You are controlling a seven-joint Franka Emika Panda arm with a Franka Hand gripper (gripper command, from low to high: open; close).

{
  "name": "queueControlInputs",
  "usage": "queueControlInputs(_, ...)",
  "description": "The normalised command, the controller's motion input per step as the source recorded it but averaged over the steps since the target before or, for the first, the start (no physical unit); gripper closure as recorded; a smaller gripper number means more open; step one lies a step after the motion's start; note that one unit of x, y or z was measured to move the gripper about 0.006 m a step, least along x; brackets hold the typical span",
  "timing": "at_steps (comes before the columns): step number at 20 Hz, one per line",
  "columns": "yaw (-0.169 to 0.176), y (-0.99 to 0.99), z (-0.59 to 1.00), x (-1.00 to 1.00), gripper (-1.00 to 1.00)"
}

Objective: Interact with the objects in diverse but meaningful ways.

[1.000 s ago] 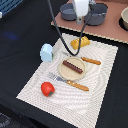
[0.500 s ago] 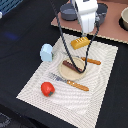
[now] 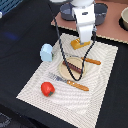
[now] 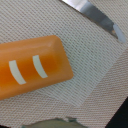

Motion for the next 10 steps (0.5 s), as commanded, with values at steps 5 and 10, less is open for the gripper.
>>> queueControlInputs(5, 0.059, 0.19, -0.36, 0.0, -1.0)
queueControlInputs(10, 0.052, 0.1, -0.43, -0.01, -1.0)
